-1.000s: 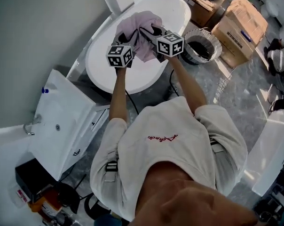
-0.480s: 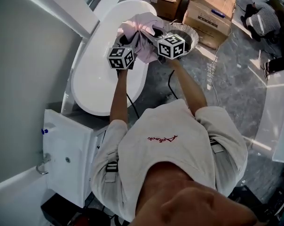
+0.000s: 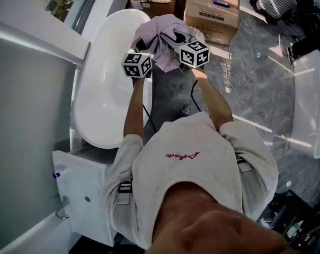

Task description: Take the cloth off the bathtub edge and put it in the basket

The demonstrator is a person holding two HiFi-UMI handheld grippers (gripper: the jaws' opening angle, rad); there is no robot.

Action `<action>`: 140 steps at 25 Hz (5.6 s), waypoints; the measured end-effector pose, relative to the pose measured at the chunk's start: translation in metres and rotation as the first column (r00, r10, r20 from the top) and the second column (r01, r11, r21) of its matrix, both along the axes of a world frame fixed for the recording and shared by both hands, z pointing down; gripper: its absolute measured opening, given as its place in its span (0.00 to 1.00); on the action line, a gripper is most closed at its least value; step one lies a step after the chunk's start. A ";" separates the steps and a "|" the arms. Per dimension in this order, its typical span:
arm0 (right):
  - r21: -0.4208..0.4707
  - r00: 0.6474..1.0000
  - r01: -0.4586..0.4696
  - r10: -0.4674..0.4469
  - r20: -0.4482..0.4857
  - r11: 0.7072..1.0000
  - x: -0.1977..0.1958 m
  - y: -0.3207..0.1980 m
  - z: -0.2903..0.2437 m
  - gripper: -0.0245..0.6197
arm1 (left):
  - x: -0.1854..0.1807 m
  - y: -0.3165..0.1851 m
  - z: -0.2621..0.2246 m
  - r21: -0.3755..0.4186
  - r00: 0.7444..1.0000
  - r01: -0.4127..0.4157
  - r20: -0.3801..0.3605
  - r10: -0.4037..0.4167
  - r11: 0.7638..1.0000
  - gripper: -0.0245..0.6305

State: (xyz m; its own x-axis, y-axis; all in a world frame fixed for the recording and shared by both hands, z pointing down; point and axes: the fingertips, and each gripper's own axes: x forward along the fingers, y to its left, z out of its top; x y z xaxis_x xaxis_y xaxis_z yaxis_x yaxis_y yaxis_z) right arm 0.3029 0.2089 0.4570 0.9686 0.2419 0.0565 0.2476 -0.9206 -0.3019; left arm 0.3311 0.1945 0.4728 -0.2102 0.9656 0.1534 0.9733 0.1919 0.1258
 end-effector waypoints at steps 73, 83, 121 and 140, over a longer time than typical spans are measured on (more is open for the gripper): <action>-0.025 0.919 -0.394 0.395 0.022 0.919 -0.042 0.177 0.004 0.20 | -0.040 0.192 0.006 -0.032 0.908 -0.413 0.065 0.414 0.910 0.23; -0.014 0.916 -0.400 0.400 0.018 0.917 -0.059 0.247 0.011 0.20 | -0.057 0.262 0.013 -0.024 0.906 -0.417 0.070 0.417 0.909 0.23; -0.020 0.967 -0.256 0.255 -0.023 0.967 -0.067 0.529 -0.013 0.20 | -0.064 0.540 -0.013 -0.023 0.957 -0.289 0.030 0.290 0.957 0.23; 0.073 0.981 -0.190 0.187 0.042 0.979 -0.017 0.536 0.043 0.20 | -0.015 0.544 0.044 0.067 0.968 -0.232 0.110 0.224 0.970 0.23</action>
State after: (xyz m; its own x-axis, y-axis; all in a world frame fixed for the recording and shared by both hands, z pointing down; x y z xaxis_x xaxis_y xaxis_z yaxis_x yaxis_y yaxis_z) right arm 0.2862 0.7448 0.4997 0.9032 0.4137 0.1142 0.4259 -0.8311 -0.3577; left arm 0.3160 0.7381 0.5168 -0.4413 0.8763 0.1935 0.8867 0.3926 0.2442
